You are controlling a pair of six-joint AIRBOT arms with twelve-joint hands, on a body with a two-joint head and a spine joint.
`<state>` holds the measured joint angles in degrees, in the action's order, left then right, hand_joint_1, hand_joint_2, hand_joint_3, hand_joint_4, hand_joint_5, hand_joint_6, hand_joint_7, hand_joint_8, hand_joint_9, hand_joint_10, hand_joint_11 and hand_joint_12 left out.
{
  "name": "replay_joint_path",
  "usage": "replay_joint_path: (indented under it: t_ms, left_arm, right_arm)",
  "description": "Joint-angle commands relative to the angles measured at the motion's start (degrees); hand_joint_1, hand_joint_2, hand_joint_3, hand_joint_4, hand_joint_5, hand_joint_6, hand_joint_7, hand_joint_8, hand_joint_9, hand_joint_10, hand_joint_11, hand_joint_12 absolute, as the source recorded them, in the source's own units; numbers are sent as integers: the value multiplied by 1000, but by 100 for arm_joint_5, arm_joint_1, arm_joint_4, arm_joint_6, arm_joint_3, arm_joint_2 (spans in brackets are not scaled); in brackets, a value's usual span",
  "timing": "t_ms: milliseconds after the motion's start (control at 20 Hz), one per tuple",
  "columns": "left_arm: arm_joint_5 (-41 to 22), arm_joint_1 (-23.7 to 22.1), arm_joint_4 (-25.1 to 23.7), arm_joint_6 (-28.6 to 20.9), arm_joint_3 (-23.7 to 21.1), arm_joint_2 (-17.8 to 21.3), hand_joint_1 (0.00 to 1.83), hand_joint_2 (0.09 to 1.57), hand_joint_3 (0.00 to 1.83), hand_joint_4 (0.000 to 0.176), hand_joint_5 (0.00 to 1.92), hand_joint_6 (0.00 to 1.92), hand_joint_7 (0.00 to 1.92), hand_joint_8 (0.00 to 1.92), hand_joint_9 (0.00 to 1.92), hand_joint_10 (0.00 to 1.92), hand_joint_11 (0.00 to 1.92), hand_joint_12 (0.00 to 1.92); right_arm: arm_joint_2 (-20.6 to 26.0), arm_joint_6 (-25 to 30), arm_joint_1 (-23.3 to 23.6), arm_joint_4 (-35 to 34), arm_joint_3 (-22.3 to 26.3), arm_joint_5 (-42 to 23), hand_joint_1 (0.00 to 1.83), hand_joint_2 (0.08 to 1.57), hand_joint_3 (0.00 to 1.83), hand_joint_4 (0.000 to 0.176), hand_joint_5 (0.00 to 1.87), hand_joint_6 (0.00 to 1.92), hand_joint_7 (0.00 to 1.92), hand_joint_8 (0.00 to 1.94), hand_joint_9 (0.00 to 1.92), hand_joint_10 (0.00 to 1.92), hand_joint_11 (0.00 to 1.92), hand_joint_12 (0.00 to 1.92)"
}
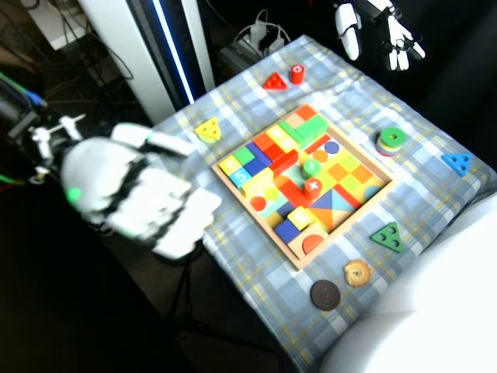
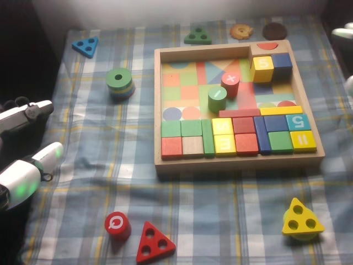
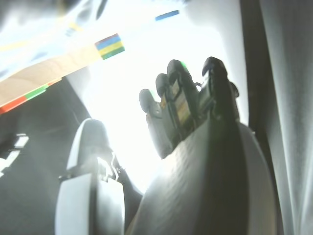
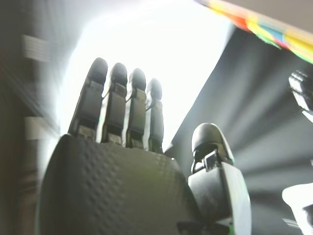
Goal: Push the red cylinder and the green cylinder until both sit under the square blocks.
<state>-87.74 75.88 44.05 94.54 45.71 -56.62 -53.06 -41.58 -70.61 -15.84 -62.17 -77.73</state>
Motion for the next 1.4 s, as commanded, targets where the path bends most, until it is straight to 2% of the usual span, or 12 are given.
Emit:
replay_joint_path:
  t_ms: [0, 150, 250, 400, 600, 650, 800, 850, 900, 1000, 1150, 1350]
  left_arm:
    - [-587, -56, -219, -46, 46, -14, 766, 1259, 2, 53, 579, 2, 436, 0, 388, 8, 0, 0]
    - [-549, -56, -221, -46, 63, -38, 742, 1271, 5, 38, 592, 4, 450, 4, 389, 6, 0, 0]
    - [-536, -56, -226, -46, 68, -39, 751, 1272, 4, 46, 597, 5, 454, 4, 397, 8, 0, 0]
    - [-500, -56, -226, -46, 103, -45, 800, 1263, 0, 48, 605, 4, 454, 2, 399, 6, 0, 0]
    - [-461, -58, -226, -46, 109, -70, 809, 1262, 0, 51, 593, 0, 448, 0, 404, 5, 0, 0]
    - [-459, -59, -226, -46, 109, -71, 806, 1261, 0, 41, 602, 5, 463, 6, 419, 11, 0, 0]
    - [-459, -59, -227, -46, 106, -72, 758, 1274, 4, 50, 593, 0, 455, 1, 404, 2, 0, 0]
    - [-453, -59, -228, -46, 106, -71, 766, 1271, 2, 50, 598, 2, 459, 2, 408, 3, 0, 0]
    - [-455, -60, -232, -46, 104, -73, 771, 1271, 2, 43, 603, 4, 468, 6, 419, 8, 0, 0]
    - [-453, -60, -233, -46, 106, -78, 782, 1270, 1, 40, 604, 2, 467, 2, 409, 1, 0, 0]
    - [-440, -61, -234, -46, 105, -80, 823, 1259, 0, 45, 587, 2, 468, 3, 416, 4, 0, 0]
    - [-432, -61, -239, -46, 102, -77, 812, 1264, 0, 26, 602, 4, 471, 3, 417, 3, 0, 0]
  right_arm:
    - [48, 231, 211, 215, -151, -205, 0, 1203, 3, 57, 335, 0, 170, 0, 41, 0, 1, 17]
    - [-2, 1094, 1004, 1313, -692, 693, 0, 1148, 0, 61, 351, 8, 48, 0, 0, 0, 0, 0]
    - [-51, 1293, 1542, 1994, -917, 1320, 0, 1103, 0, 19, 387, 20, 1, 0, 0, 0, 0, 0]
    - [-220, 1373, 2374, 3033, -1203, 2252, 0, 986, 0, 0, 427, 5, 0, 0, 0, 0, 0, 0]
    - [-754, 2184, 2773, 3859, -1810, 2686, 0, 818, 0, 54, 415, 0, 0, 0, 0, 0, 0, 0]
    - [-880, 2246, 2836, 4007, -1913, 2796, 0, 856, 9, 0, 398, 0, 0, 0, 0, 0, 0, 0]
    - [-1090, 2246, 2925, 4199, -2072, 2984, 0, 889, 22, 64, 389, 4, 0, 0, 0, 0, 0, 0]
    - [-1132, 2246, 2935, 4228, -2116, 3038, 0, 891, 21, 57, 374, 0, 0, 0, 0, 0, 0, 0]
    - [-1170, 2246, 2939, 4243, -2158, 3083, 0, 904, 25, 20, 355, 0, 0, 0, 0, 0, 0, 0]
    - [-1259, 2246, 2940, 4267, -2245, 3159, 0, 941, 36, 10, 340, 0, 0, 0, 0, 0, 0, 0]
    - [-1318, 2247, 2940, 4321, -2284, 3224, 0, 902, 12, 67, 197, 0, 0, 0, 0, 0, 0, 0]
    - [-1369, 2247, 2940, 4362, -2320, 3285, 0, 941, 14, 88, 354, 26, 0, 0, 0, 0, 0, 0]
